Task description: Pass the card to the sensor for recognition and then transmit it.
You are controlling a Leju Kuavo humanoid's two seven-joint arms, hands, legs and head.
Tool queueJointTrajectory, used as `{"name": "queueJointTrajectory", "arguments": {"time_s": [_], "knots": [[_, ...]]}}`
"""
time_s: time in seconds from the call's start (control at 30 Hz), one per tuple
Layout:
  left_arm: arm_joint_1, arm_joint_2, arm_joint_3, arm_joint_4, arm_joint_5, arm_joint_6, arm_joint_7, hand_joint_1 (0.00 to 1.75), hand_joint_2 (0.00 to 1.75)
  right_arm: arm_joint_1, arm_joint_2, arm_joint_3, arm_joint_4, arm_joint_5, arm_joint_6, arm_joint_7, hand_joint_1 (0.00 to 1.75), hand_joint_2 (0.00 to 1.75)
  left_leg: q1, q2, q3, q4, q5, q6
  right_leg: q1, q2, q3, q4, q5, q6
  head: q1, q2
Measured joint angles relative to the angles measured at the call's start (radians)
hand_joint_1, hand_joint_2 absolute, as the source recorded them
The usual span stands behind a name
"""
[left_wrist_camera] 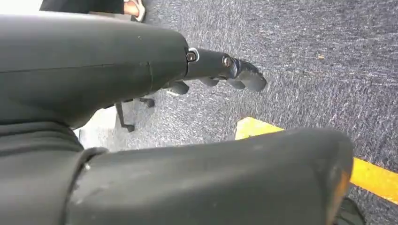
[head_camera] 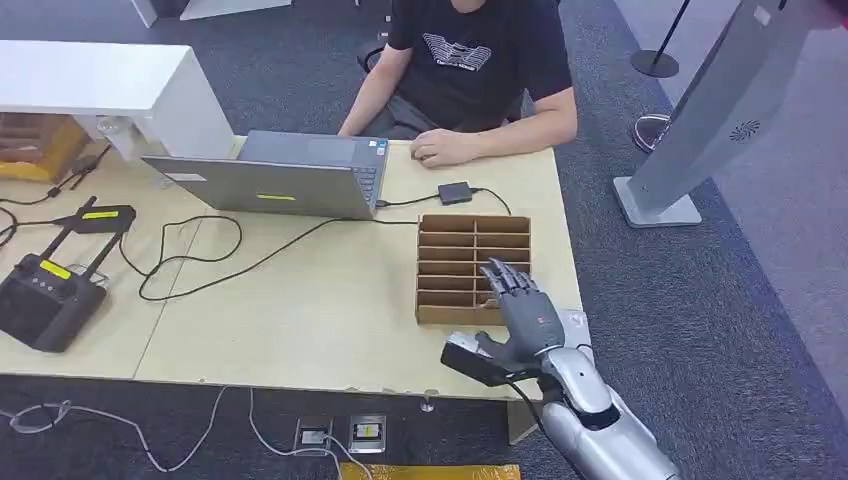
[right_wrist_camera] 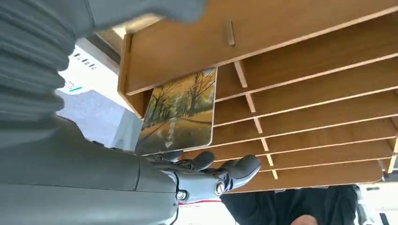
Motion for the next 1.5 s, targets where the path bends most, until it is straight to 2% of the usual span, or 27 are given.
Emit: {"name": "queueJointTrajectory", "arguments": {"time_s": [0.1, 0.47, 1.1, 1.13, 1.17, 1.27, 1.3, 1.33, 1.5], "knots": [[0.0, -0.006, 0.0, 0.0, 0.001, 0.003, 0.0, 0.0, 0.0, 0.0, 0.005, 0.0, 0.0, -0.009, 0.025, 0.0, 1.75, 1.75, 0.0, 0.0, 0.0, 0.0, 0.0, 0.0, 0.0, 0.0, 0.0, 0.0, 0.0, 0.0, 0.0, 0.0], [0.0, -0.012, 0.0, 0.0, 0.002, 0.008, 0.0, 0.0, 0.0, 0.0, 0.006, 0.0, -0.003, -0.018, 0.05, 0.0, 1.75, 1.75, 0.0, 0.0, 0.0, 0.0, 0.0, 0.0, 0.0, 0.0, 0.0, 0.0, 0.0, 0.0, 0.0, 0.0], [0.0, -0.027, 0.006, 0.0, 0.017, 0.041, 0.021, 0.0, 0.0, -0.004, 0.009, -0.017, -0.011, 0.036, 0.048, 0.009, 1.75, 1.75, 0.0, 0.0, 0.0, 0.0, 0.0, 0.0, 0.0, 0.0, 0.0, 0.0, 0.0, 0.0, 0.0, 0.0], [0.0, -0.027, 0.006, 0.0, 0.012, 0.035, 0.021, 0.0, 0.0, -0.004, 0.009, -0.019, -0.011, 0.038, 0.046, 0.009, 1.64, 1.75, 0.0, 0.0, 0.0, 0.0, 0.0, 0.0, 0.0, 0.0, 0.0, 0.0, 0.0, 0.0, 0.0, 0.0], [0.0, -0.027, 0.006, 0.0, 0.01, 0.027, 0.021, 0.0, 0.0, -0.004, 0.009, -0.021, -0.01, 0.039, 0.045, 0.009, 0.0, 1.75, 0.0, 0.0, 0.0, 0.0, 0.0, 0.0, 0.0, 0.0, 0.0, 0.0, 0.0, 0.0, 0.0, 0.0], [0.0, -0.027, 0.006, 0.0, 0.002, 0.013, 0.018, 0.0, 0.0, -0.004, 0.011, -0.026, -0.009, 0.04, 0.041, 0.01, 0.0, 1.75, 0.0, 0.0, 0.0, 0.0, 0.0, 0.0, 0.0, 0.0, 0.0, 0.0, 0.0, 0.0, 0.0, 0.0], [0.0, -0.026, 0.006, 0.0, 0.002, 0.01, 0.017, 0.0, 0.0, -0.004, 0.011, -0.027, -0.009, 0.042, 0.037, 0.01, 0.0, 0.0, 0.0, 0.0, 0.0, 0.0, 0.0, 0.0, 0.0, 0.0, 0.0, 0.0, 0.0, 0.0, 0.0, 0.0], [0.0, -0.026, 0.006, 0.0, 0.002, 0.006, 0.014, 0.0, 0.0, -0.004, 0.012, -0.028, -0.009, 0.042, 0.032, 0.01, 0.0, 1.75, 0.0, 0.0, 0.0, 0.0, 0.0, 0.0, 0.0, 0.0, 0.0, 0.0, 0.0, 0.0, 0.0, 0.0], [0.0, -0.022, 0.005, 0.0, -0.003, -0.011, 0.0, 0.0, 0.0, -0.002, 0.015, -0.047, -0.009, 0.031, 0.027, 0.003, 0.0, 1.75, 0.0, 0.0, 0.0, 0.0, 0.0, 0.0, 0.0, 0.0, 0.0, 0.0, 0.0, 0.0, 0.0, 0.0]]}}
